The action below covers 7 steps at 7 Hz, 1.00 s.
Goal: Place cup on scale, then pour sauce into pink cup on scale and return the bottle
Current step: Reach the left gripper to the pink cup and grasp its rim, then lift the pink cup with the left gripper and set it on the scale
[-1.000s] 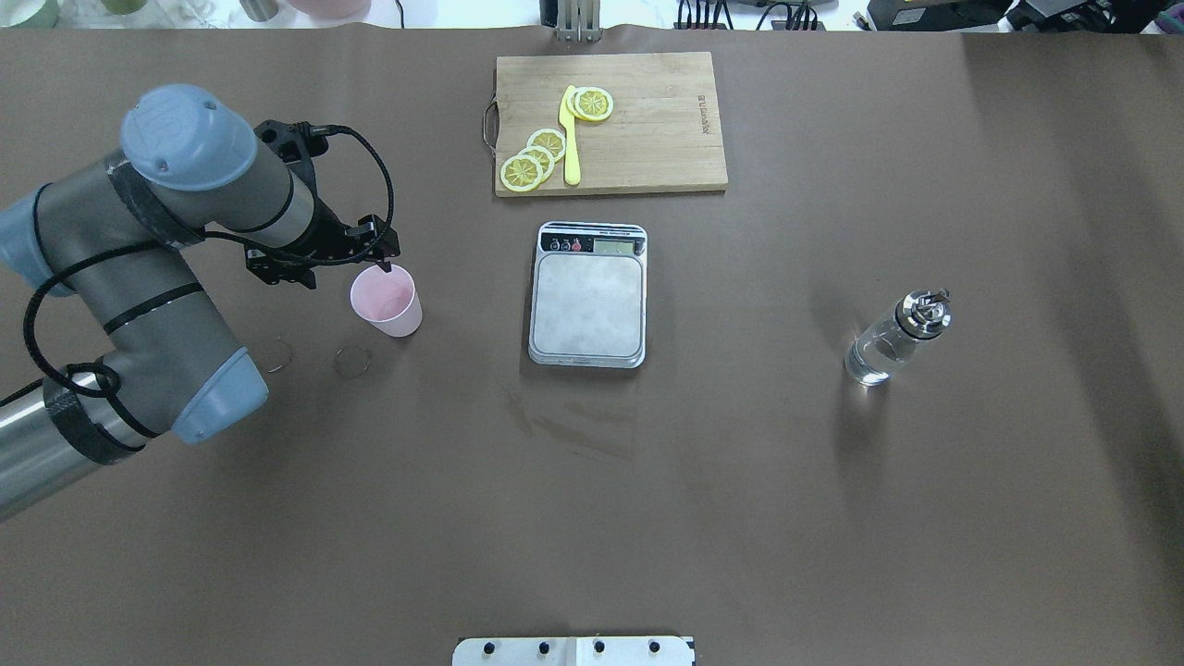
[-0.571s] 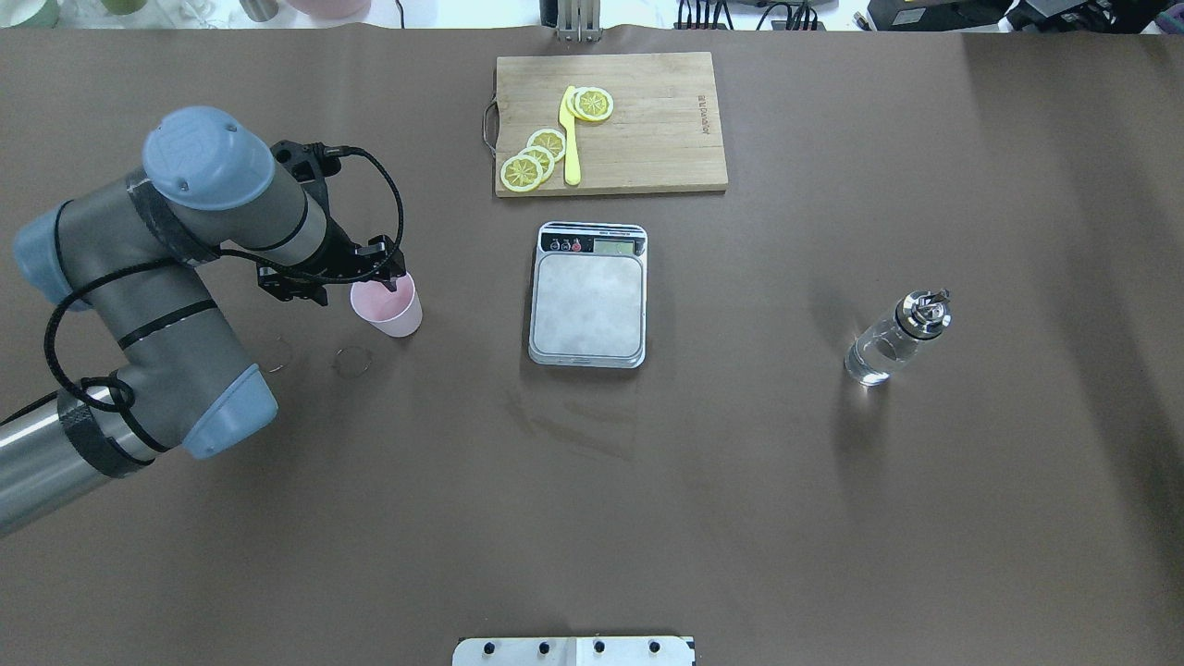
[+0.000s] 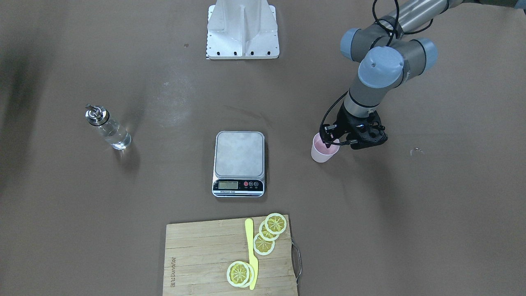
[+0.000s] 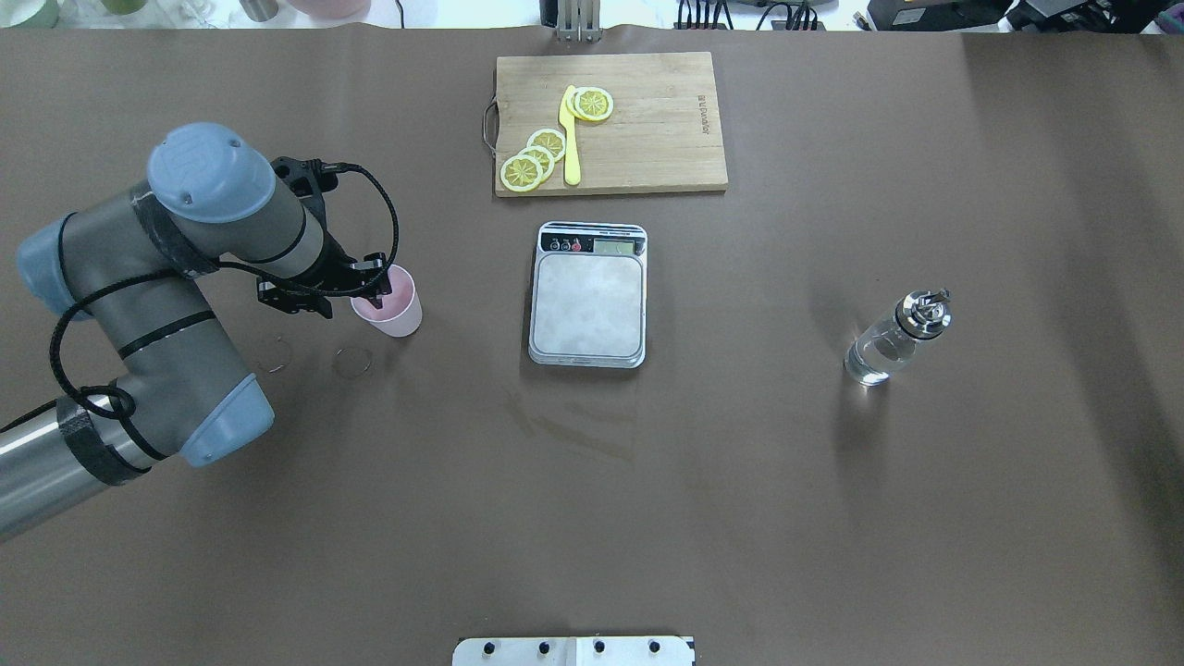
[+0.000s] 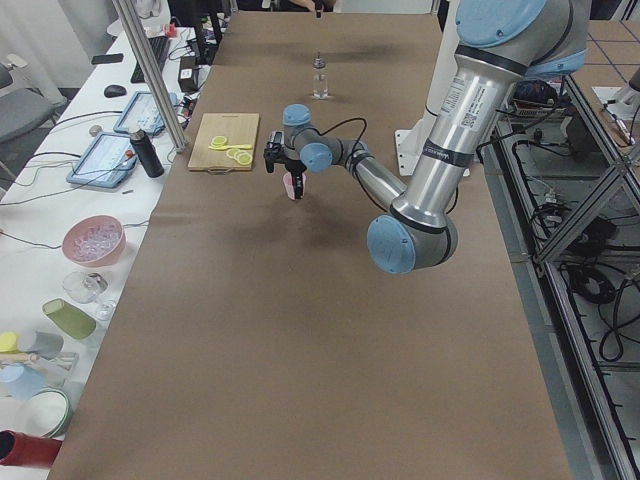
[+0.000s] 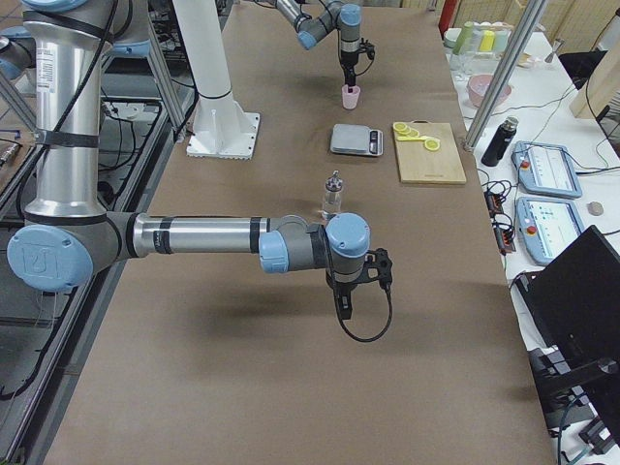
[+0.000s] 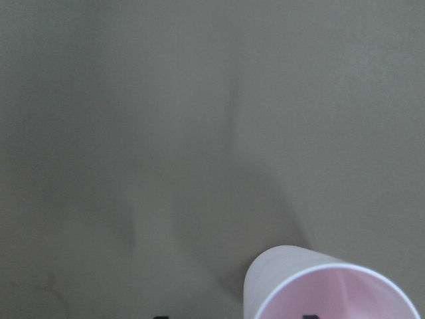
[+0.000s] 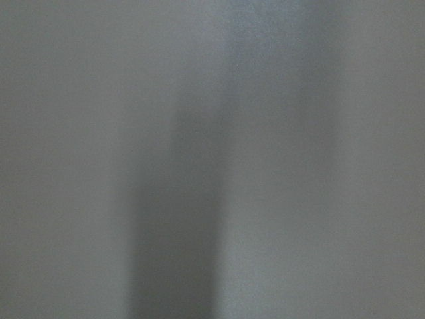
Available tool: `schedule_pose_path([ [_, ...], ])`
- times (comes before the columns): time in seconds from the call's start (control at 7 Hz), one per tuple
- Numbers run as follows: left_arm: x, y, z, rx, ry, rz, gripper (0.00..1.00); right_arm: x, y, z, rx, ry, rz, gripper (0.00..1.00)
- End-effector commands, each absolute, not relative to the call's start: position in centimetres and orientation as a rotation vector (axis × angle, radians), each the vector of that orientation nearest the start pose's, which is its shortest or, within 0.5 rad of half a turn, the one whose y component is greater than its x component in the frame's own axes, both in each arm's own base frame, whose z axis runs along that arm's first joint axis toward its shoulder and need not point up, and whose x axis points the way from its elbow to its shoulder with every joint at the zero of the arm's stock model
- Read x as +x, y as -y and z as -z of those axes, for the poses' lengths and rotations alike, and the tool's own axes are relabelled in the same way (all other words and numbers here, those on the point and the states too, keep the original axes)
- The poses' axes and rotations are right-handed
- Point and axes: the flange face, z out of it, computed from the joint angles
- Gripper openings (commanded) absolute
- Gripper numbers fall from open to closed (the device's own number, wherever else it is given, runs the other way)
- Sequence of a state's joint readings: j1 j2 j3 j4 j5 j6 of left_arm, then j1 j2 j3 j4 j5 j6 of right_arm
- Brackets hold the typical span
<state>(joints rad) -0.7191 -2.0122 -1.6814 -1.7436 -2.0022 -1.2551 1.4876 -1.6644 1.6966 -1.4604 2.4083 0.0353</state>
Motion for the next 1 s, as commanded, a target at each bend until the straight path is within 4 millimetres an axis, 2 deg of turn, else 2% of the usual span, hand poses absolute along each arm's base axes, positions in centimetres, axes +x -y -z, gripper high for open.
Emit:
schedule_pose_path([
  [0.0,43.1,49.7,-34.2,-0.013,-0.825,0.223,0.00,1.8,46.4,-62.5,0.082,0.843,0.110,1.00],
  [0.29,42.5,49.4,-32.4,-0.045,-0.873,0.201,0.00,1.8,46.4,-62.5,0.082,0.842,0.110,1.00],
  [0.43,39.9,51.0,-31.7,-0.056,-0.901,0.229,0.00,1.8,46.4,-62.5,0.082,0.842,0.112,1.00],
  [0.57,39.4,52.0,-29.9,-0.072,-0.910,0.245,0.00,1.5,46.5,-62.3,0.083,0.842,0.117,1.00],
  [0.71,40.1,52.7,-25.7,-0.083,-0.899,0.256,0.00,1.3,46.7,-62.1,0.084,0.844,0.122,1.00],
  [0.86,40.7,53.2,-21.8,-0.108,-0.880,0.285,0.00,1.3,46.8,-60.5,0.106,0.848,0.121,1.00],
])
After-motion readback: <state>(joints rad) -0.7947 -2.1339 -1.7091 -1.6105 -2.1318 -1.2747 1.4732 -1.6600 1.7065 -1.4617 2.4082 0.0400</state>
